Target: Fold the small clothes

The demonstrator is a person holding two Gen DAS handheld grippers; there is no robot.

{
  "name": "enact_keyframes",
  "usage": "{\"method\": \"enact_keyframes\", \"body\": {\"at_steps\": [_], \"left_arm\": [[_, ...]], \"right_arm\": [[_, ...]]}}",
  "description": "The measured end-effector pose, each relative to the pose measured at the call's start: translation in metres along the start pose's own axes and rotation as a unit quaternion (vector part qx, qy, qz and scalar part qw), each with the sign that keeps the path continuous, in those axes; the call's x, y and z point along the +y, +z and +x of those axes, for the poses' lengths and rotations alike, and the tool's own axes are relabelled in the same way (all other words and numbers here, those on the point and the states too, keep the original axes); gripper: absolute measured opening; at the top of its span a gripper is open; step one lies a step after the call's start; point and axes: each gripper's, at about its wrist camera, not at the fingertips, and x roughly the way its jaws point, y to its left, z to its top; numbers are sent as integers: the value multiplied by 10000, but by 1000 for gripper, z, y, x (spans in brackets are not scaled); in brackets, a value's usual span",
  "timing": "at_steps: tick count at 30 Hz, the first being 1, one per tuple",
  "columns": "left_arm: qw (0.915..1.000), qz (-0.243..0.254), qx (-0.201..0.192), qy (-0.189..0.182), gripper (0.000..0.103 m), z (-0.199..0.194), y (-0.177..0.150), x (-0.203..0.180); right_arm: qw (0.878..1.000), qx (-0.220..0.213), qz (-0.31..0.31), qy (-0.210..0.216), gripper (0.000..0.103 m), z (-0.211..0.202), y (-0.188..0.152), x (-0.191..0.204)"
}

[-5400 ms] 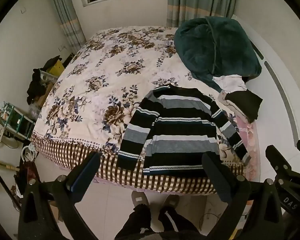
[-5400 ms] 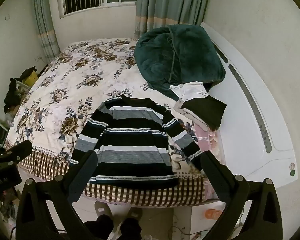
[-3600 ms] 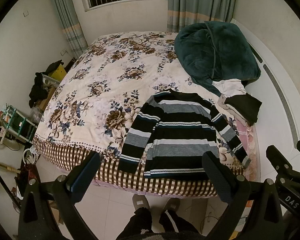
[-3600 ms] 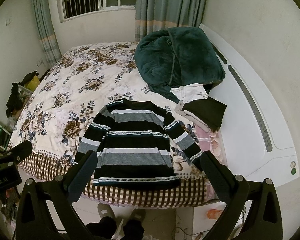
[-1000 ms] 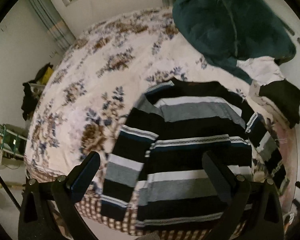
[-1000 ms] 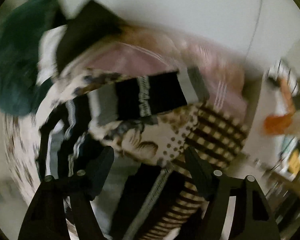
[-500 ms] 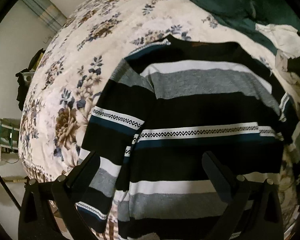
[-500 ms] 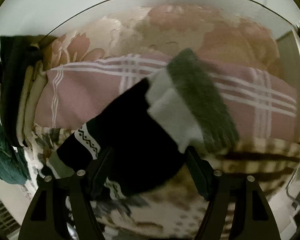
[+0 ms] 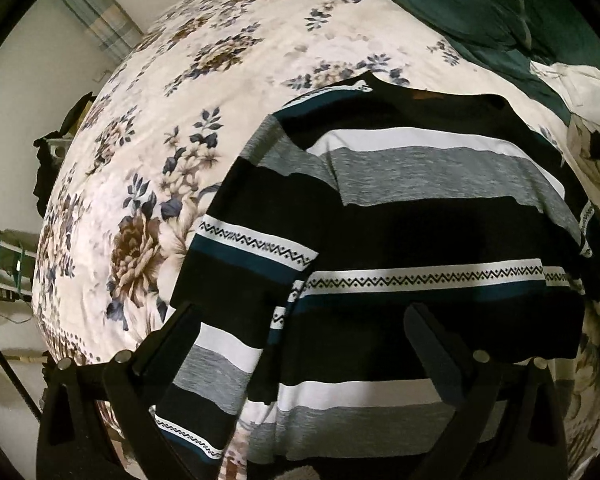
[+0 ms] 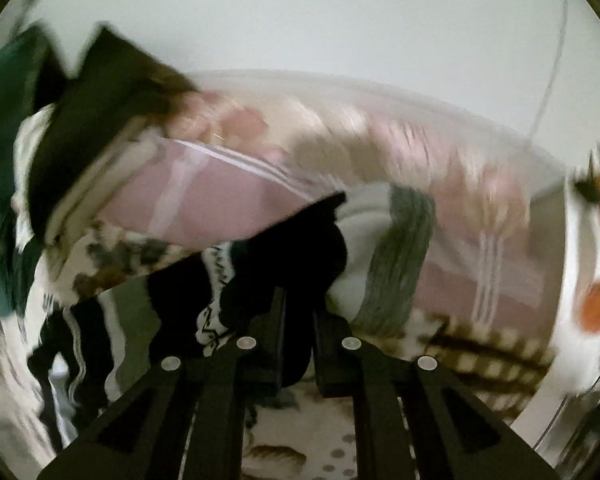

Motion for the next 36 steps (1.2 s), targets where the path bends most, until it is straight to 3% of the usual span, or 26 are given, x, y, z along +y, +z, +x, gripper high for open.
{"method": "enact_keyframes", "body": {"at_steps": [6,12,16,20,23,24,27,30,33,35,36], "left_arm": [[9994,-329,-36,32,103,4,0,32],[9947,-992,-131,242,103,9,-1,94],[9887,-1417,-171,451,103,15,-10,137],[9820,-1767,-81,657,103,28,-30,177],[9780,-1936,71,777,103,42,-48,199],[9770,-1972,111,809,103,45,-53,204],[9757,-2000,166,883,103,54,-66,217],[9760,-1942,143,973,103,59,-76,227],[9755,-1976,147,957,103,62,-81,237],[9748,-2040,158,894,103,65,-83,242],[9745,-2085,182,813,103,67,-85,245]], "right_arm": [[9860,-992,-1307,305,11,-77,0,80],[9397,-1489,-2878,1092,11,-146,-50,205],[8876,-1410,-4080,1610,11,-165,-133,296],[8242,-1036,-5235,1894,11,-144,-248,374],[7817,-804,-5910,1822,10,-113,-342,411],[7615,-699,-6206,1732,10,-93,-382,427],[7269,-245,-6716,1410,10,-44,-450,437],[7242,396,-6783,1177,16,-12,-485,443],[7404,922,-6491,1482,40,-13,-474,432],[7524,1165,-6261,1683,65,-19,-455,423],[7583,1254,-6136,1810,67,-27,-441,417]]}}
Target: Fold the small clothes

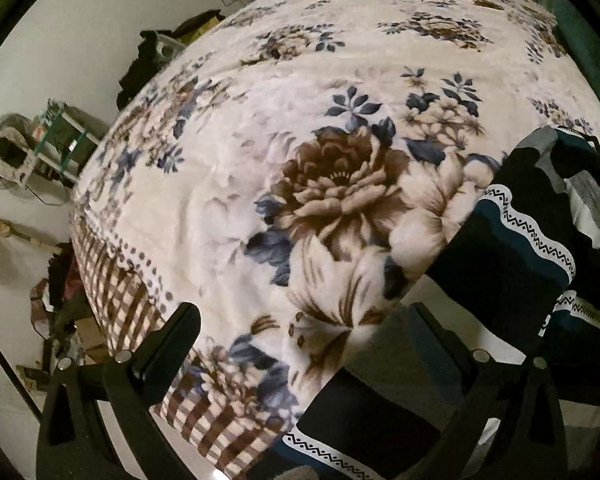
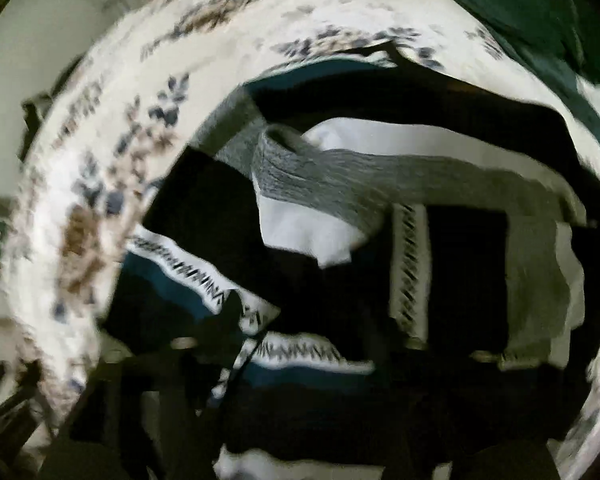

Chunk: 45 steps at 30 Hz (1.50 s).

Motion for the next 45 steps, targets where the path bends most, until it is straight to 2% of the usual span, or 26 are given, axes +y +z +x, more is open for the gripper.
{"method": "enact_keyframes", "body": {"at_steps": [5,7,12,15,18,21,24,26,27,28,31,34,36,39,41,42,43,45], "left_arm": [[9975,-305,298,-566,103,8,-7,19],[9944,-452,519,-800,103,13,-17,29],[9846,-639,1057,-1236,103,31,-51,47],[9802,-462,1434,-1287,103,49,-71,45],[9754,-21,1786,-1293,103,77,-89,31],[9647,289,2119,-1537,103,105,-99,12],[9619,558,2006,-1770,102,103,-95,-2],[9610,622,1882,-1928,86,93,-90,-5],[9603,634,1868,-1974,64,89,-88,-5],[9595,637,1882,-1995,51,85,-85,-4],[9540,372,2018,-2185,31,80,-77,13],[9418,-289,2143,-2574,13,78,-68,40],[9345,-762,2010,-2837,5,73,-61,62],[9338,-1200,1770,-2868,5,65,-53,91],[9358,-1365,1634,-2810,5,65,-50,112],[9341,-1397,1613,-2861,5,62,-48,120],[9321,-1435,1645,-2891,6,66,-52,125],[9212,-1570,1808,-3066,7,69,-61,135]], "right_arm": [[9997,-104,115,-186,67,-60,-22,-40],[9994,-13,202,-281,67,-79,-31,-58],[9965,545,460,-442,67,-77,-67,-89],[9929,891,649,-438,67,-67,-96,-102],[9894,1104,821,-459,67,-61,-115,-112],[9877,1202,883,-475,67,-63,-123,-118],[9895,1126,703,-564,67,-69,-118,-116],[9908,1057,588,-610,67,-73,-109,-112],[9918,986,527,-616,67,-76,-102,-110],[9925,925,491,-627,67,-79,-96,-108],[9927,881,421,-711,67,-84,-79,-102],[9942,719,392,-698,66,-84,-61,-91],[9952,623,318,-692,66,-77,-47,-79],[9967,418,329,-615,65,-64,-20,-61],[9971,329,404,-555,65,-51,-4,-50],[9972,314,471,-495,65,-44,6,-46],[9969,332,584,-411,65,-34,16,-42],[9945,459,923,-194,65,-11,31,-38]]}}
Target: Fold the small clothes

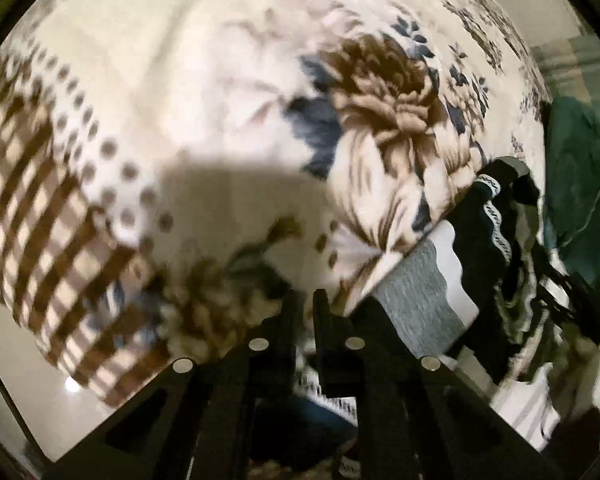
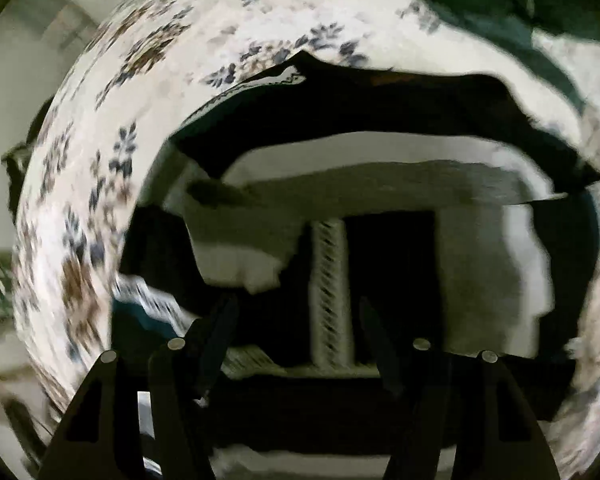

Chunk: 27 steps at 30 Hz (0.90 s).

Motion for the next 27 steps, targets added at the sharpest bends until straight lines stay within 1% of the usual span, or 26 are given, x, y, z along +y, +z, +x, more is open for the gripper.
{"method": "enact_keyframes", "body": {"at_steps": [2,3,4,5,6,8,9,12,14,15,17,19,21,23,25,26,27], "left_arm": [[9999,-87,125,23,15,7,-11,8],[9997,-144,200,11,20,11,-21,14],[9994,-225,265,12,27,16,-30,16],[9990,-300,317,19,28,19,-36,22],[9986,-382,357,-7,28,22,-44,26],[9968,-636,453,-165,29,26,-62,38],[9956,-754,498,-234,29,28,-71,41],[9906,-1097,598,-551,31,36,-98,45],[9846,-1372,632,-881,37,41,-114,47],[9806,-1528,659,-1034,43,46,-123,48],[9727,-1725,767,-1348,43,58,-132,47],[9671,-1843,872,-1522,43,74,-137,43],[9643,-1974,893,-1526,43,87,-136,39],[9643,-2067,729,-1485,44,88,-132,36],[9687,-1993,538,-1380,42,82,-127,26],[9728,-1869,368,-1316,40,75,-125,20],[9765,-1742,212,-1252,22,68,-123,13]], "right_arm": [[9993,212,272,125,65,22,9,6],[9983,378,396,204,65,37,13,13],[9972,537,371,372,65,47,14,20],[9950,755,223,616,64,57,13,34],[9931,877,-73,778,64,59,9,53],[9899,880,-662,893,64,53,0,81],[9875,859,-1042,807,64,46,-9,94],[9854,753,-1424,548,64,34,-26,97],[9859,743,-1459,345,64,29,-35,88],[9865,777,-1425,227,64,27,-41,79],[9871,859,-1343,120,64,28,-48,63],[9877,933,-1253,-14,64,29,-58,47],[9876,986,-1218,-101,64,30,-66,32],[9872,1001,-1230,-181,64,30,-75,24],[9869,974,-1267,-210,64,27,-81,21],[9866,944,-1308,-232,64,25,-83,20],[9861,895,-1380,-248,64,21,-87,21]]}}
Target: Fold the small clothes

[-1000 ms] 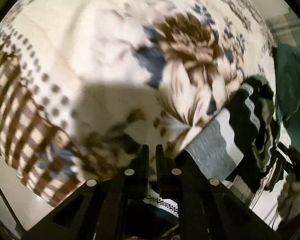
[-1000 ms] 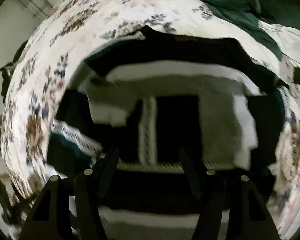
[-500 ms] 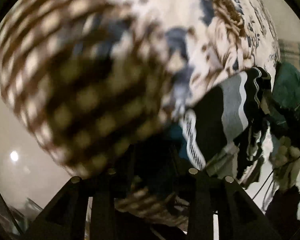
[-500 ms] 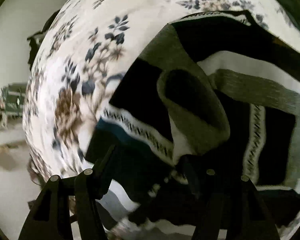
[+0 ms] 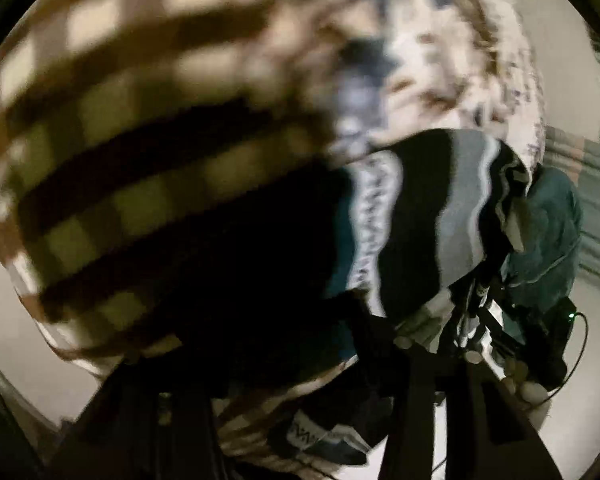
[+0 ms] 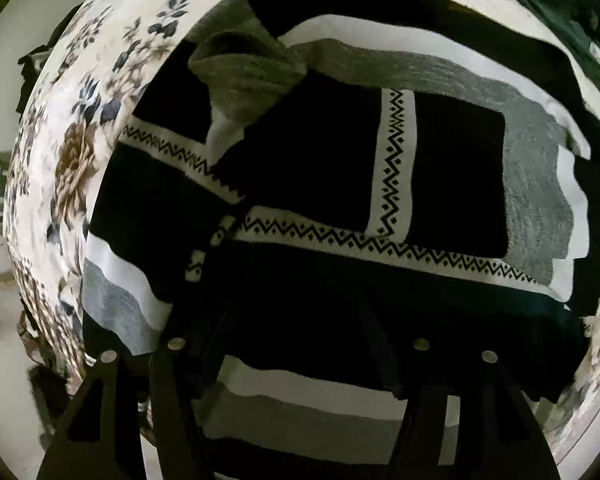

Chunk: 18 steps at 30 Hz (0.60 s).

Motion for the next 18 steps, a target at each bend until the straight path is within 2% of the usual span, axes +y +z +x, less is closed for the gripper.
{"method": "enact_keyframes", "body": {"at_steps": [1,3,5,11,13,18], "left_arm": [[10000,70,-55,37,10,-2,0,-5],[9997,101,-212,15,8,-13,3,-13],[9985,37,-505,-188,7,-31,12,-17],[9915,80,-1169,-571,7,-90,52,-27],[9897,94,-1296,-598,7,-98,66,-29],[9880,232,-1446,-499,7,-108,76,-29]], "right_arm": [[10000,-34,-42,-3,64,-2,-2,2],[9998,-110,-147,-21,64,-8,-7,8],[9996,-161,-212,-4,60,-12,-11,14],[9993,-253,-260,22,56,-23,-22,21],[9995,-269,-180,15,56,-25,-25,18],[9994,-325,84,-87,56,-28,-24,3]]}}
